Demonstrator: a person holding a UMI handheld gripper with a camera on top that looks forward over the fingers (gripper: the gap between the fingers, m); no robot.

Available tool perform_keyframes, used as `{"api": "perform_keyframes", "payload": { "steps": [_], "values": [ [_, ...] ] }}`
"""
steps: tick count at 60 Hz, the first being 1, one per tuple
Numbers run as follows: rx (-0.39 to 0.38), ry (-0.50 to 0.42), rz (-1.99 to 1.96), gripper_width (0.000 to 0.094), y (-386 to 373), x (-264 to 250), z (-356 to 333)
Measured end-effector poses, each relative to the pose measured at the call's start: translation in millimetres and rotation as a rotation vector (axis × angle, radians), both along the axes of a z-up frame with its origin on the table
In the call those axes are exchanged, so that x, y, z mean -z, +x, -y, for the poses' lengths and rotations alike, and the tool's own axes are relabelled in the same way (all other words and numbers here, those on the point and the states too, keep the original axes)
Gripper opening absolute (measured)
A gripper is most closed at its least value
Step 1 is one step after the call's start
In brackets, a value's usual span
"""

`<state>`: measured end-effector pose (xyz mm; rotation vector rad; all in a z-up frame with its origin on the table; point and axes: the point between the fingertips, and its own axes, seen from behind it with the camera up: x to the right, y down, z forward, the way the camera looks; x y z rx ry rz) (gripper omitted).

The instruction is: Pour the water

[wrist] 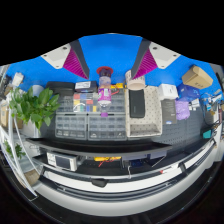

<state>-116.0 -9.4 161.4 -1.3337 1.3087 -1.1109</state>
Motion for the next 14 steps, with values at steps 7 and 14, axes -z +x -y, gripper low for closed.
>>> {"api": "perform_keyframes", "payload": {
  "steps": [7,14],
  "values": [
    [0.020,-0.002,0.033,0.0864,-9.0,-17.5,-0.1],
    [0.039,-0.009,0.076,0.0864,-12.9,-32.9,-1.2]
  ]
}}
